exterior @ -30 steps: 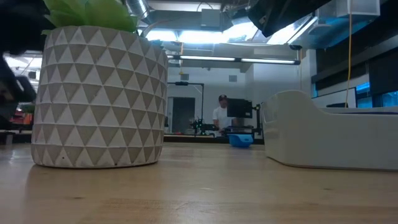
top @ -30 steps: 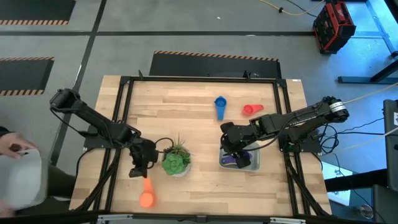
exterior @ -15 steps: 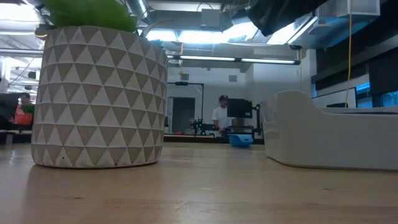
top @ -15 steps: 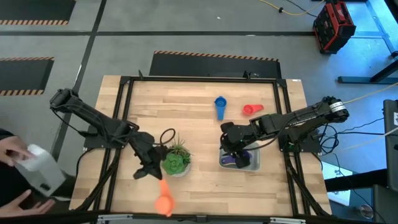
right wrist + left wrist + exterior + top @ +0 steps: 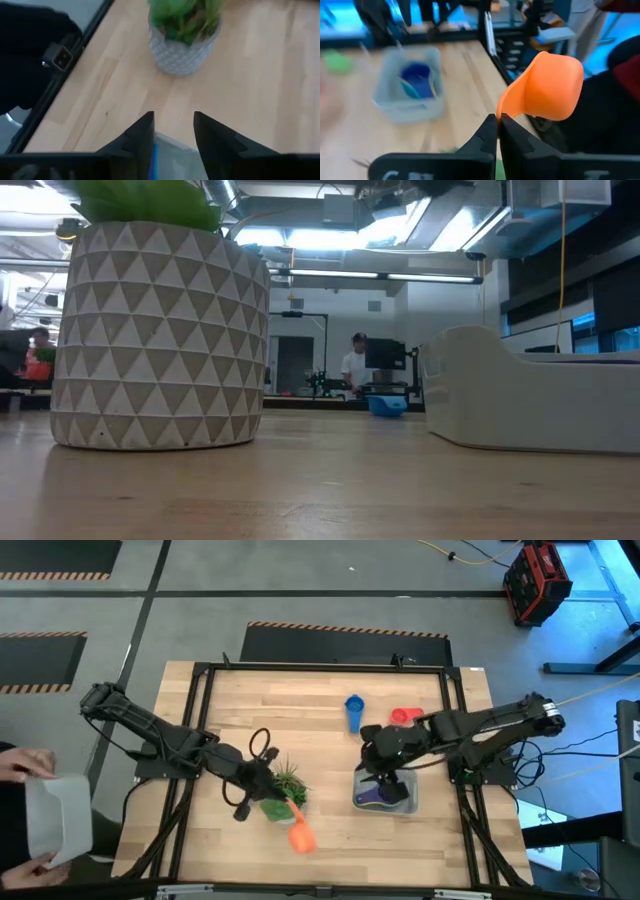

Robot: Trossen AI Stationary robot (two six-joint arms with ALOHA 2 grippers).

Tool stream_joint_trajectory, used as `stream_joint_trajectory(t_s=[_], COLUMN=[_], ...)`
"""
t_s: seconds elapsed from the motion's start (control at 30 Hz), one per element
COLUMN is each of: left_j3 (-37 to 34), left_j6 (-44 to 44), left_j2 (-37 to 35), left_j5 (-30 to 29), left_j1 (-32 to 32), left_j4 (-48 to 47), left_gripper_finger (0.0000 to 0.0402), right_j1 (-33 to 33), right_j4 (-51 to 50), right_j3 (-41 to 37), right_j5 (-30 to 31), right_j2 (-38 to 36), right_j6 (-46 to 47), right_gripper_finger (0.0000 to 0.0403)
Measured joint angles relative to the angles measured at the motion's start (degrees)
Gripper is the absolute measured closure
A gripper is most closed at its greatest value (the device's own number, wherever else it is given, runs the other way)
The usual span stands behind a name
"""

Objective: Nest measuring cups in basket
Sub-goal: Stack the orange measuring cup on top the blue measuring cup in the grey bin

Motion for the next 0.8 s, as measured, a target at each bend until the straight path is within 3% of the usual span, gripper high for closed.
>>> stream_joint_trajectory(t_s=[0.37, 0.5, 0.8], left_j3=[0.0, 0.0, 0.0], left_j6=[21.7, 26.7, 35.7], left_j2=[0.0, 0.0, 0.7], left_j5=[-7.0, -11.2, -22.0], left_j1=[4.6, 6.8, 11.0], left_j4=[11.8, 13.5, 14.9], left_gripper_finger=[0.0402, 0.0402, 0.0401], right_j1=[-6.6, -11.2, -21.7], right_j4=[-3.6, -3.7, -3.7], right_j3=[9.2, 9.8, 9.8], right_j5=[0.0, -1.5, -12.7], right_j2=[-5.2, -7.4, -9.2], right_j6=[-1.2, 4.7, 20.7], right_gripper_finger=[0.0260, 0.0260, 0.0260])
